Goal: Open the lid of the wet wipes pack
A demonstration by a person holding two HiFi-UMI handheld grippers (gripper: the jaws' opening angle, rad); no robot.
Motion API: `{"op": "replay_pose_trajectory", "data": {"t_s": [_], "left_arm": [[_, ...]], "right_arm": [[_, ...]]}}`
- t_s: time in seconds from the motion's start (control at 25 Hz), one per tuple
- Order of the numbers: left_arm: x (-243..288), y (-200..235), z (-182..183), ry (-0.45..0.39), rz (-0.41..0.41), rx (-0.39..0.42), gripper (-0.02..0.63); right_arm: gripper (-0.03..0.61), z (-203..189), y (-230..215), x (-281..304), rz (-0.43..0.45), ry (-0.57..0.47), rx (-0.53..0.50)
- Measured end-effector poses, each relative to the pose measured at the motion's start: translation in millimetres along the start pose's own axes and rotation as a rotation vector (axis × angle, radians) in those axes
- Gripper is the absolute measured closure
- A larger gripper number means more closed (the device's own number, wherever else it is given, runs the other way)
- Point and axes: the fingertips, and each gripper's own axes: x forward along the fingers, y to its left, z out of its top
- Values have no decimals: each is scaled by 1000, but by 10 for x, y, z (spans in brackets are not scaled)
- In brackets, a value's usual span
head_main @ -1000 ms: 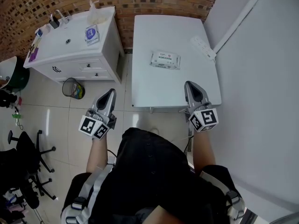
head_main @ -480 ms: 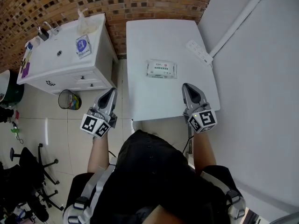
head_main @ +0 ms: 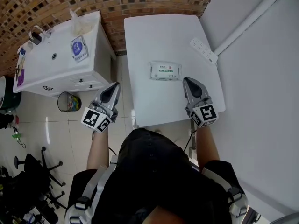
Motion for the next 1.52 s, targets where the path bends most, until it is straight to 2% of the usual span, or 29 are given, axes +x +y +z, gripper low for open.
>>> {"op": "replay_pose_trajectory", "data": {"t_s": [0.28,0.64,1.04,1.28,1.4,1.52], "left_arm": [[53,304,-262,43,-38,-32,612],[367,363,-408,109,-181,-17,612],[700,241,-1011,216,-265,-69,612],[923,139,-1309,264,-260,-64,611],[1059,59,-1543,330,-281,-47,511],[1184,-66,-1814,425,-324,40,439]], "right_arm": [[578,-202,97,280,-14,43,38],[577,-270,72,497,-54,78,42],[577,-698,-46,412,-45,208,-29],[578,-975,-56,444,38,303,-113],[577,-1113,-111,502,65,326,-145],[577,-1284,-140,602,103,360,-195]]}}
